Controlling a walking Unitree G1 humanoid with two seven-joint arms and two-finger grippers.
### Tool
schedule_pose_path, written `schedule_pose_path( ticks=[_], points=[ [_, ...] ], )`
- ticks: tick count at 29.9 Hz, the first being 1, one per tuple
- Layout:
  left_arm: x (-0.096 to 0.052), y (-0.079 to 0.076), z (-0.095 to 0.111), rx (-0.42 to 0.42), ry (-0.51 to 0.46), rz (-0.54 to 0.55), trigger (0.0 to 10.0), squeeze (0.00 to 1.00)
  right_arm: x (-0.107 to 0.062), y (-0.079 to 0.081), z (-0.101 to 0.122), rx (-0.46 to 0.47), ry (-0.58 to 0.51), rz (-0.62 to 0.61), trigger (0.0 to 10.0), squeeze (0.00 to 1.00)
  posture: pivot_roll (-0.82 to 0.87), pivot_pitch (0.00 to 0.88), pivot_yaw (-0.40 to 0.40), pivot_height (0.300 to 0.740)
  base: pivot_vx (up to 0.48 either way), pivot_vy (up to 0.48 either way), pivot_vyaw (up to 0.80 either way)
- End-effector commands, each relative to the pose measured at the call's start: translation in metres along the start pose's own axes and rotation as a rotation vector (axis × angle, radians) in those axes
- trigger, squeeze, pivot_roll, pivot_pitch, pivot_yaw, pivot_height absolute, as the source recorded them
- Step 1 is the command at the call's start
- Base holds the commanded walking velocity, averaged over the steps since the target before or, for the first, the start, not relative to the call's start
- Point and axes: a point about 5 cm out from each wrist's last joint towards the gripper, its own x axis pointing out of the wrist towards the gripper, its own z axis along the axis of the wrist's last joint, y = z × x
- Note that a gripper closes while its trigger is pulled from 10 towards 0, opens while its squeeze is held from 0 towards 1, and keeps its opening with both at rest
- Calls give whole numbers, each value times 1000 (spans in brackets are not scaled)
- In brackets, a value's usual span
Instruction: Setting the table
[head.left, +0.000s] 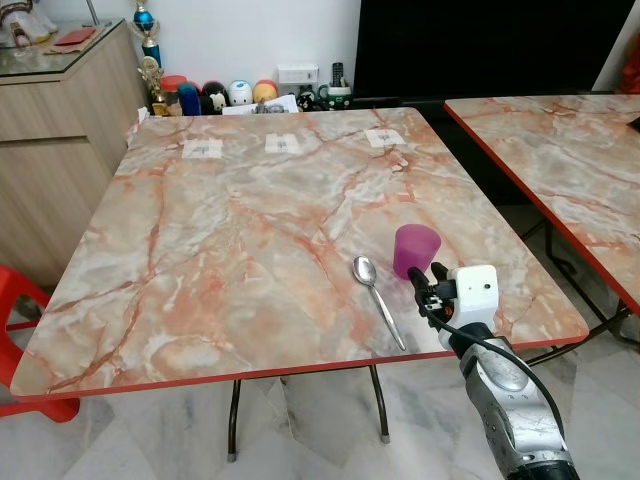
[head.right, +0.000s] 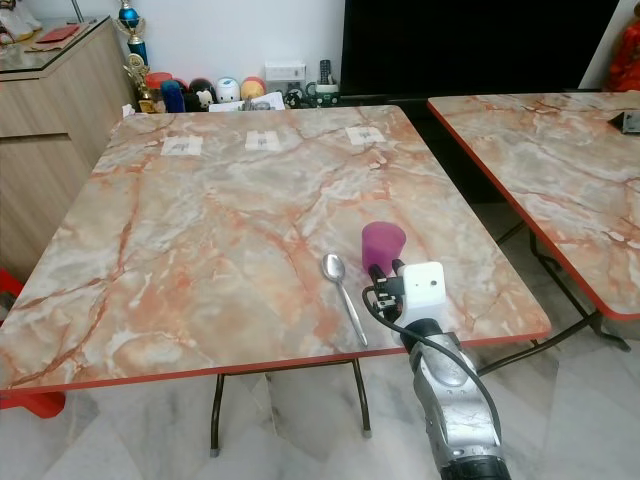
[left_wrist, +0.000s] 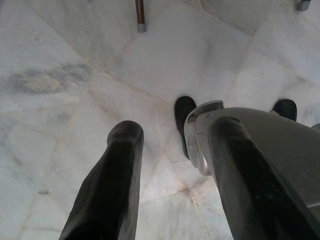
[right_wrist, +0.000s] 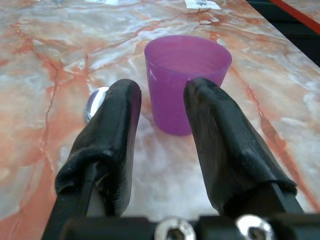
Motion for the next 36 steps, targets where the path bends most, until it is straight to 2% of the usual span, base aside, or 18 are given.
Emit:
schedule_pose_path(
  ticks=[1, 12, 22, 27, 29, 32, 36],
  points=[
    [-1, -10, -8, 1, 33, -27, 10000, 0, 1, 0, 6, -23, -20, 10, 10000, 0, -23, 104, -24, 740, 0, 0, 800],
    [-1, -13, -8, 5, 31, -32, 10000, 0, 0, 0, 7, -14, -33, 18, 10000, 0, -26, 104, -23, 740, 0, 0, 800],
    [1, -7, -3, 6, 25, -28, 10000, 0, 2, -4, 2, 31, 1, -42, 10000, 0, -26, 107, -23, 740, 0, 0, 0],
    [0, -5, -5, 6, 32, -27, 10000, 0, 6, -7, -9, 64, 89, -77, 10000, 0, -27, 108, -21, 740, 0, 0, 0],
    [-1, -5, -7, 7, 38, -27, 10000, 0, 9, -5, -12, 92, 118, -69, 10000, 0, -27, 108, -19, 740, 0, 0, 0],
    [-2, -5, -10, 7, 44, -28, 10000, 0, 16, 2, -18, 82, 185, -36, 10000, 0, -23, 107, -20, 740, 0, 0, 0],
    [-2, -5, -10, 6, 45, -28, 10000, 0, 19, 7, -17, 95, 189, -28, 10000, 0, -16, 107, -22, 740, 0, 0, 0]
  ],
)
